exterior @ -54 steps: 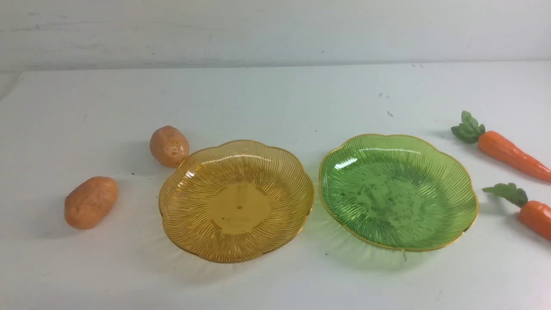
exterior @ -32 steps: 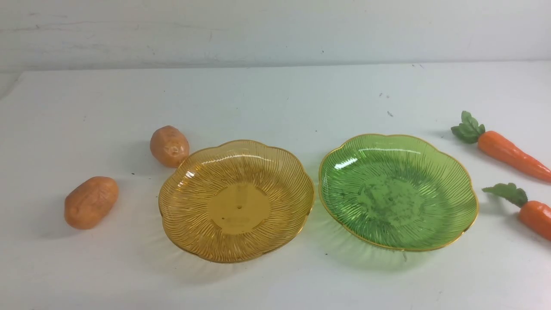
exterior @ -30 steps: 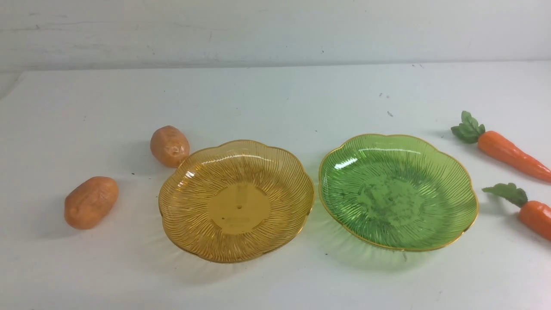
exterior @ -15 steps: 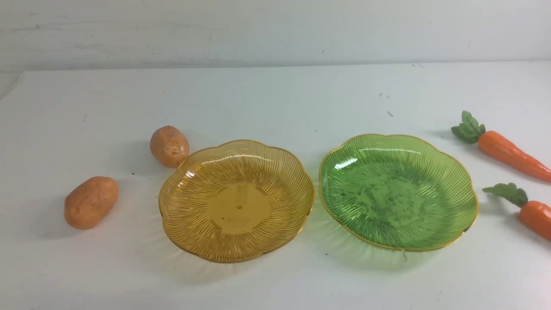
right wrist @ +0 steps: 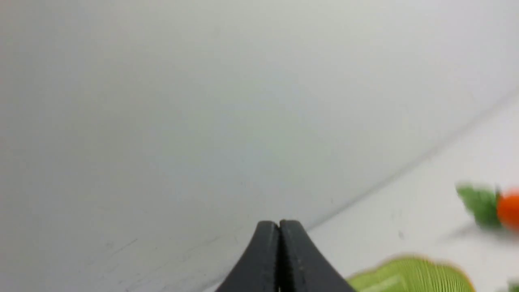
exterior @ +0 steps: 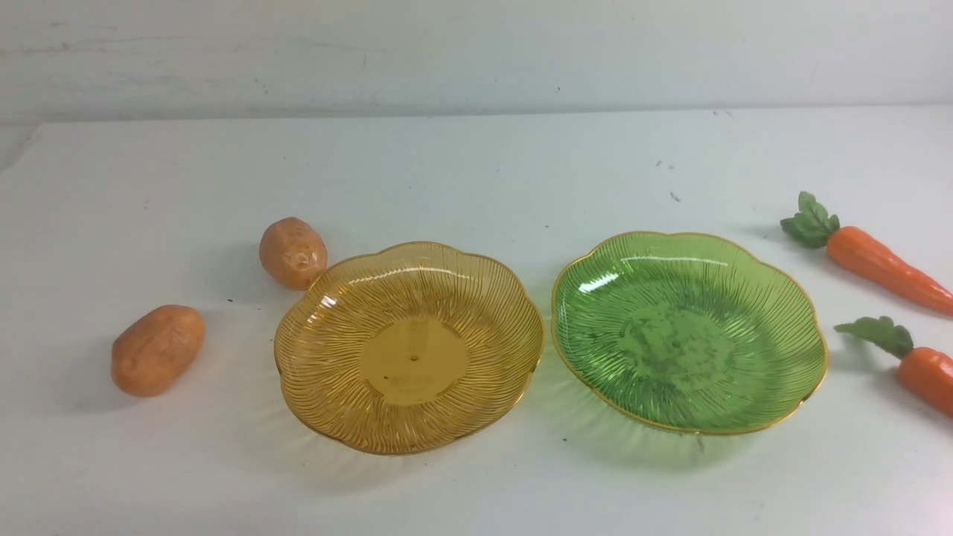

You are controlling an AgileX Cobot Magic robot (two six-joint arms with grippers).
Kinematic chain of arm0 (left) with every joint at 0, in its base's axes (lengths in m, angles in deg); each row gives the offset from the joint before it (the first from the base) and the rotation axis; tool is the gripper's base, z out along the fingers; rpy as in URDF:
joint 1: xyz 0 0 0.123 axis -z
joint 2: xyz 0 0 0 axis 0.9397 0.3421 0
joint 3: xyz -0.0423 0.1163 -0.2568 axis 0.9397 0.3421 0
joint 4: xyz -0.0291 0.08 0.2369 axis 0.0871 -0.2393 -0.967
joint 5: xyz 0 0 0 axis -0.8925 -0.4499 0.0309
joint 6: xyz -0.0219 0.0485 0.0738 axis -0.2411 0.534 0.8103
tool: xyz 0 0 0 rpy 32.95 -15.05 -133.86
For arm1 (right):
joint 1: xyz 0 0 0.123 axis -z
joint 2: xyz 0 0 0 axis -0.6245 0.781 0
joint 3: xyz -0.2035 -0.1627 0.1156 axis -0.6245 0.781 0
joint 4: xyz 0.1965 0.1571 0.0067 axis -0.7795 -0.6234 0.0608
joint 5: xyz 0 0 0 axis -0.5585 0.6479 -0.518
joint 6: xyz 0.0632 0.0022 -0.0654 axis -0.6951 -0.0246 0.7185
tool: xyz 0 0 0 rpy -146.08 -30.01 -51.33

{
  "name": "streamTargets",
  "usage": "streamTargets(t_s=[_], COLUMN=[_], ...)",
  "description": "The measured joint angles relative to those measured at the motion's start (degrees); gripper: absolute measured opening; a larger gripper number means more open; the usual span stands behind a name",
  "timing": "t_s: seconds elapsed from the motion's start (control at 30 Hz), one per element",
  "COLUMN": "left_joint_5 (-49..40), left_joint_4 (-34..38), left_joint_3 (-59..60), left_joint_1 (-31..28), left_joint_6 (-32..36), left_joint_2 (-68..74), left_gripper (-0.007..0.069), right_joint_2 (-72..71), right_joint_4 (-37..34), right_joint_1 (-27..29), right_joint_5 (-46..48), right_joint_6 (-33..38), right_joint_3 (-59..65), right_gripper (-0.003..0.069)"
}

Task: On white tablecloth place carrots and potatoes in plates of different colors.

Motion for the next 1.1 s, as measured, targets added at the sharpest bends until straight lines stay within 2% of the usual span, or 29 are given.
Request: streamTargets(t_s=[0.07, 0.2, 0.3, 0.37, 0.43, 0.6, 0.73, 0.8, 0.93, 1.1], left_joint_5=[0.00, 0.00, 0.00, 0.00, 0.00, 0.00, 0.00, 0.00, 0.00, 0.00], left_joint_4=[0.00, 0.00, 0.00, 0.00, 0.00, 0.00, 0.00, 0.00, 0.00, 0.00], left_joint_3=[0.00, 0.00, 0.00, 0.00, 0.00, 0.00, 0.00, 0.00, 0.00, 0.00], left_joint_1=[0.00, 0.00, 0.00, 0.00, 0.00, 0.00, 0.00, 0.00, 0.00, 0.00], left_joint_6=[0.00, 0.00, 0.00, 0.00, 0.00, 0.00, 0.00, 0.00, 0.00, 0.00], left_joint_2=[0.00, 0.00, 0.00, 0.00, 0.00, 0.00, 0.00, 0.00, 0.00, 0.00], left_gripper=[-0.0003, -0.0003, -0.0003, -0.0003, -0.0003, -0.0003, -0.0003, -0.0003, -0.0003, -0.0003], right_joint_2=[3.66, 14.66, 23.85, 30.94, 39.30, 54.81, 65.23, 73.98, 79.99, 83.51], right_joint_4=[2.72, 8.76, 13.52, 17.48, 21.02, 21.11, 20.79, 21.83, 24.13, 27.44], right_joint_1=[0.00, 0.00, 0.00, 0.00, 0.00, 0.51, 2.99, 6.66, 10.34, 11.12], right_joint_5=[7.16, 28.83, 44.22, 50.57, 52.62, 49.13, 47.57, 49.43, 50.04, 49.76], right_joint_6=[1.37, 2.23, 0.87, -1.02, -1.46, 0.73, 1.53, 2.68, 3.25, 4.67], right_joint_3=[-5.84, -17.47, -22.29, -23.41, -23.82, -25.61, -28.93, -34.42, -40.34, -42.89], right_gripper=[-0.0015, -0.0015, -0.0014, -0.0014, -0.0014, -0.0016, -0.0016, -0.0016, -0.0016, -0.0002])
